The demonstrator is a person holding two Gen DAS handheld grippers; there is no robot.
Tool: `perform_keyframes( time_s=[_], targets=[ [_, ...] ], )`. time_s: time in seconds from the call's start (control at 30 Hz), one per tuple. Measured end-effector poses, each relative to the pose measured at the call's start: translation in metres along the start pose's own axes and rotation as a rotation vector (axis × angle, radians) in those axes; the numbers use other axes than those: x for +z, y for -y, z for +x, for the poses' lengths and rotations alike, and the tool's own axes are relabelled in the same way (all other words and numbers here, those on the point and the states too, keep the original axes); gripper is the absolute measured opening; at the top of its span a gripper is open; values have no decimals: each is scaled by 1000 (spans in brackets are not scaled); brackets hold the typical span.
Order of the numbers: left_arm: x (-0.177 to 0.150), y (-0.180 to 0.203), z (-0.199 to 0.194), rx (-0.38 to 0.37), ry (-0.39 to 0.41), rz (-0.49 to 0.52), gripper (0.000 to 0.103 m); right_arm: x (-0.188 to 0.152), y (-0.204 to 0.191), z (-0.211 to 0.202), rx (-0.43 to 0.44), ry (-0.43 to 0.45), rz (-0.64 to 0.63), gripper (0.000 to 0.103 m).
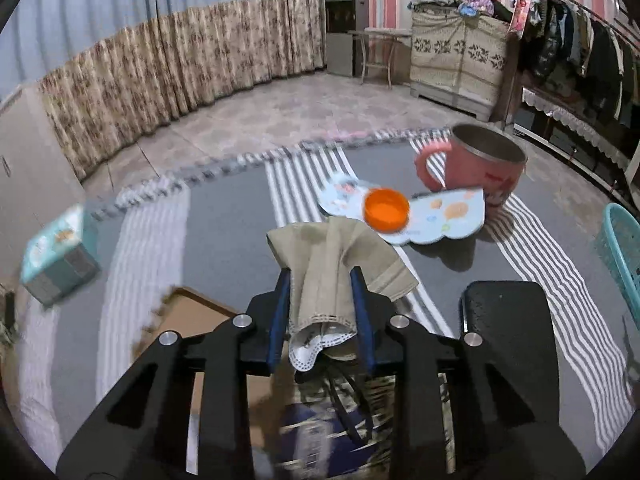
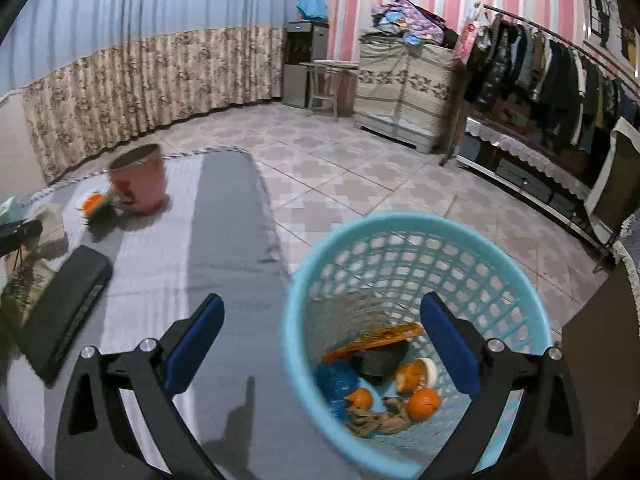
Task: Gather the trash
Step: 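Grasp the beige cloth mask with the left tool while the right tool grasps the orange lid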
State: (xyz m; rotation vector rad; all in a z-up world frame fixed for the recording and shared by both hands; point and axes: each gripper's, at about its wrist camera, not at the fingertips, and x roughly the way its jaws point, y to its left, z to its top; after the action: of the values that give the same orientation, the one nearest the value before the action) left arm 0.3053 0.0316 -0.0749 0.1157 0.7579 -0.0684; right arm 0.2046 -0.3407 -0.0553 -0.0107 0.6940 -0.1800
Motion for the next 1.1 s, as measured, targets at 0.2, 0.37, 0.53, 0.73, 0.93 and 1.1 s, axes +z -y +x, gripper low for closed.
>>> perform_keyframes(
  time_s=[0.2, 0.37, 0.53, 0.73, 0.93, 1.1],
  targets=[
    [1, -49, -28, 114, 96, -15, 28, 11, -51, -11, 75, 16, -34, 96],
    [-7, -86, -22, 114, 100, -124, 28, 32, -117, -11, 152, 34, -83, 96],
    [-8, -104, -15, 147, 119, -131, 28, 49, -178, -2, 189, 52, -139, 96],
    [-11, -127, -11, 180, 118, -175, 28, 61, -244, 30, 233, 1, -168, 96],
    [-14, -146, -13, 205, 126, -226, 28, 67, -290, 58, 193, -27, -247, 95],
    [-15, -152, -9, 176, 113, -265, 28, 76, -302, 89, 179, -121, -245, 80]
  ],
)
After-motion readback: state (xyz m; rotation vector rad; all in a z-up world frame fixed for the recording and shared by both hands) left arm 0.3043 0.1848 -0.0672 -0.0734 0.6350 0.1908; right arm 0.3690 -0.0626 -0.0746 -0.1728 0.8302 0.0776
